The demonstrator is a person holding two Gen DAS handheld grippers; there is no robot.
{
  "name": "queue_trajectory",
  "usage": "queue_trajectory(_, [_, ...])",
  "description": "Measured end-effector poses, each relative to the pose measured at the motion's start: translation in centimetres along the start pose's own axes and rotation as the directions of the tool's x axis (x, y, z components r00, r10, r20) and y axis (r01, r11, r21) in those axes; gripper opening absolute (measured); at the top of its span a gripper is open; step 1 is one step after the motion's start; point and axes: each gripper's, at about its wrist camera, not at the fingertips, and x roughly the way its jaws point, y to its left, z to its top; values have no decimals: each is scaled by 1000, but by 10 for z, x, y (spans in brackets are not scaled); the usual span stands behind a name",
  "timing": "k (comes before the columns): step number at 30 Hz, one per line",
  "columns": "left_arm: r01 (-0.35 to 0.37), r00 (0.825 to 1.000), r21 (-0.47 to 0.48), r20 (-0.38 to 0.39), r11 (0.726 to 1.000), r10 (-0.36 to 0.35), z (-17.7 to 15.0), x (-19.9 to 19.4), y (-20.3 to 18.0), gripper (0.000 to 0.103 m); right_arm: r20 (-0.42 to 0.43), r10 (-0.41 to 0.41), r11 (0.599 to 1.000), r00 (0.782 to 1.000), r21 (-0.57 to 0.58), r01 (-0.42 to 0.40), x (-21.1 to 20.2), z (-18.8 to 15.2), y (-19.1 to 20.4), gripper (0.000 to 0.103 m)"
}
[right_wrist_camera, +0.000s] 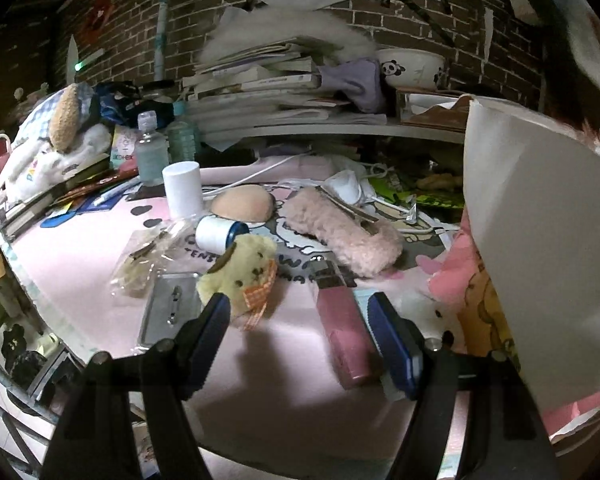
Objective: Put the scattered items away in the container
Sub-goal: 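Carry the white scrunchie over the white box with the left gripper, then lower the scrunchie into the box and open the left gripper, then grasp the silver rectangular tin on the desk with the right gripper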
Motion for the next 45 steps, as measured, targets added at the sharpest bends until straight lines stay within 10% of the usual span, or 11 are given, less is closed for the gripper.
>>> queue_trajectory(8, [-73, 990, -10, -118, 997, 71, -4, 40, 15, 56, 7, -6, 1000, 1000, -11, 6, 2, -4, 2, 69])
queue_trajectory(12, [-63, 992, -21, -108, 998, 60, -7, 38, 16, 76, 12, -8, 1000, 1000, -4, 8, 2, -4, -1, 69])
queue_trajectory(25, [-111, 988, -14, 111, 994, 112, -21, -41, 10, 96, 48, 16, 1000, 999, 15, -17, -7, -4, -3, 69])
queue_trajectory(36, [-327, 858, -298, 304, 897, 414, -120, -129, 61, 103, 119, 126, 992, 985, -6, -127, -33, -4, 4, 68])
queue_trajectory(45, [-476, 780, -481, 154, 736, 606, -207, -118, 109, 103, 63, 207, 975, 976, -97, -200, -18, -18, 40, 65])
